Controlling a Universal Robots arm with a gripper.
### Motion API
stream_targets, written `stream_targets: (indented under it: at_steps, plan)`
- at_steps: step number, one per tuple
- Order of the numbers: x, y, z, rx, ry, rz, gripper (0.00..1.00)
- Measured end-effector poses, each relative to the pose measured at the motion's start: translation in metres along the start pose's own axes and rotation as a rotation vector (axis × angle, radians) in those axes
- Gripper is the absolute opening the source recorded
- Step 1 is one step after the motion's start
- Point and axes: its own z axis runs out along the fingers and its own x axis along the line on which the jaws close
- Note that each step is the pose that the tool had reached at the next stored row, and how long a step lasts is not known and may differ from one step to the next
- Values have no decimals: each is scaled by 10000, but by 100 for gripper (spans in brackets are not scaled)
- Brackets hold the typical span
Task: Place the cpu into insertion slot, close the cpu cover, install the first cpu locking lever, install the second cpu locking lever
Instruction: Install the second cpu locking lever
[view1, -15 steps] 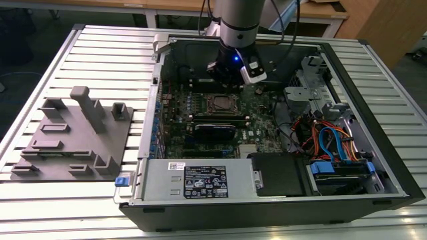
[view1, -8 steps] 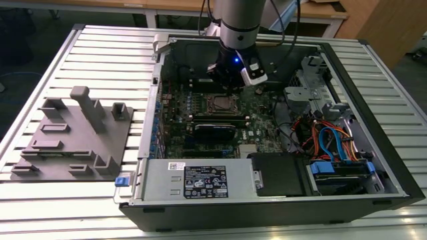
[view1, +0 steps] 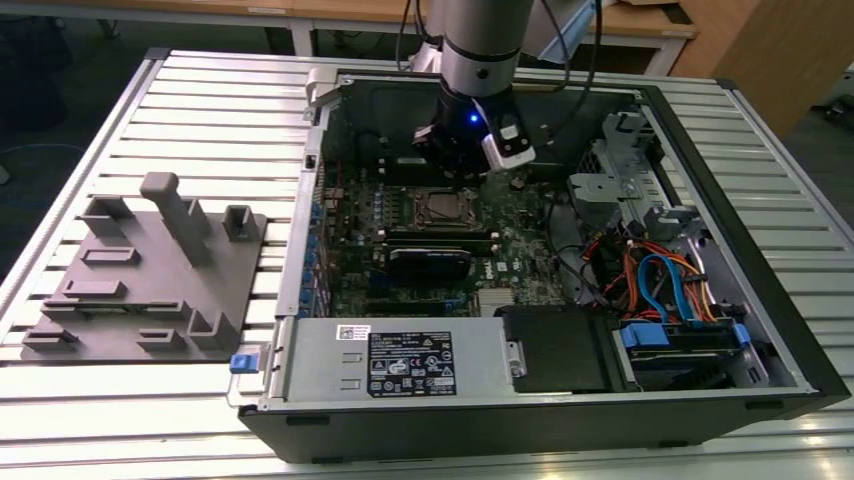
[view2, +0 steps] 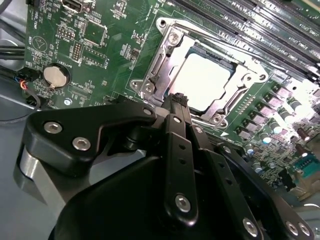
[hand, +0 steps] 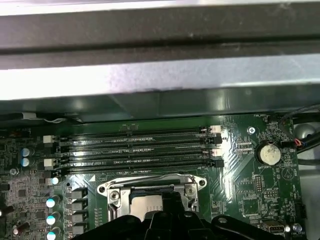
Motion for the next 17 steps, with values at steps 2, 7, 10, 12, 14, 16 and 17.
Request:
stream_targets:
  at_steps: [2, 7, 10, 12, 14, 16, 17]
  plan:
    - [0, 0, 0, -4, 15, -166, 11]
    - [1, -1, -8, -2, 39, -398, 11]
    - [-1, 3, -33, -4, 38, -399, 11]
    - [-1, 2, -37, -7, 36, -400, 11]
    - [-1, -6, -39, -3, 38, -401, 11]
    - [-3, -29, -40, 0, 37, -400, 11]
    - [-4, -43, -41, 2, 37, -400, 11]
